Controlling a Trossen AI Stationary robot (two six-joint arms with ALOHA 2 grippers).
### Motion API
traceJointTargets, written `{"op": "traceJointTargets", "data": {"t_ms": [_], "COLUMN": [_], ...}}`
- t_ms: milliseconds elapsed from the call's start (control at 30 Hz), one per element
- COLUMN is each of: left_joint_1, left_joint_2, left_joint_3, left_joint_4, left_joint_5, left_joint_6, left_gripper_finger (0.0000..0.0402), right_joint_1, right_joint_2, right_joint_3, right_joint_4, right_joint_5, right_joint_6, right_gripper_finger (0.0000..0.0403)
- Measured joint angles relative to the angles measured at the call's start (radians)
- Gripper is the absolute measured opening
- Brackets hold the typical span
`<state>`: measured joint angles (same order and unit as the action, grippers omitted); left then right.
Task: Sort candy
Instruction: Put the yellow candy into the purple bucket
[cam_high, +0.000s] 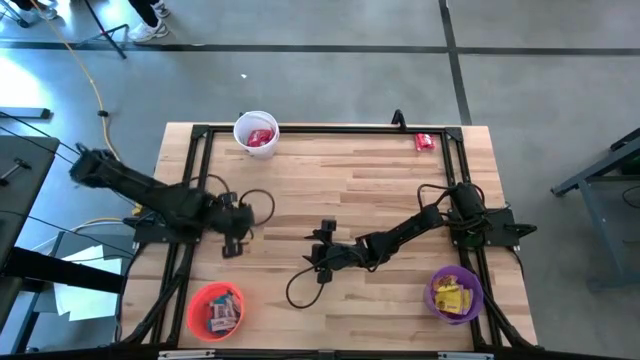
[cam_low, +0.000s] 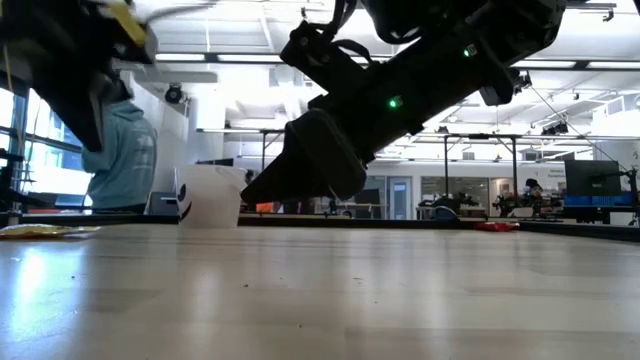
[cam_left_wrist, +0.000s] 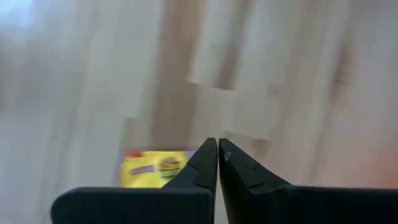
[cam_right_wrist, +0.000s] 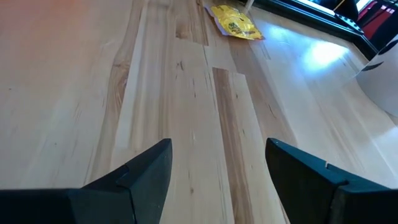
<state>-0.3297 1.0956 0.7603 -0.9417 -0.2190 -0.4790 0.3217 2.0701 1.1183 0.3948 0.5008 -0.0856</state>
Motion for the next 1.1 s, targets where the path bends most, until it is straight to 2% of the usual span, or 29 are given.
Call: {"op": "traceJointTargets", "data": {"t_ms": [133,300,533,733,867,967,1100], "left_joint_1": [0.103,0.215,0.321,0.355,0.355,0.353,0.353], "left_joint_2": [0.029,0.095,0.237,0.354,0.412,0.442,0.465], "left_joint_3": [-0.049,-0.064,-0.064,-0.063,-0.032,0.012,0.058], "left_joint_4": [0.059,0.115,0.130,0.134,0.107,0.048,-0.053], "left_joint_5": [-0.043,-0.053,0.037,0.140,0.180,0.171,0.158], "left_joint_6": [0.063,0.163,0.203,0.259,0.303,0.326,0.326], "left_gripper_finger": [0.0008,0.0047,0.0135,0.0195,0.0208,0.0209,0.0209], "right_joint_1": [0.000,0.000,-0.008,-0.007,-0.007,-0.007,-0.007], "right_joint_2": [-0.009,-0.043,-0.044,-0.044,-0.044,-0.044,-0.044], "right_joint_3": [0.000,-0.001,-0.018,-0.119,-0.168,-0.174,-0.174], "right_joint_4": [-0.036,-0.078,-0.089,0.050,0.132,0.137,0.141], "right_joint_5": [-0.013,-0.022,-0.093,-0.094,-0.093,-0.093,-0.093], "right_joint_6": [0.001,0.010,0.037,0.036,0.037,0.037,0.037], "right_gripper_finger": [0.0254,0.0248,0.0212,0.0171,0.0123,0.0090,0.0070]}}
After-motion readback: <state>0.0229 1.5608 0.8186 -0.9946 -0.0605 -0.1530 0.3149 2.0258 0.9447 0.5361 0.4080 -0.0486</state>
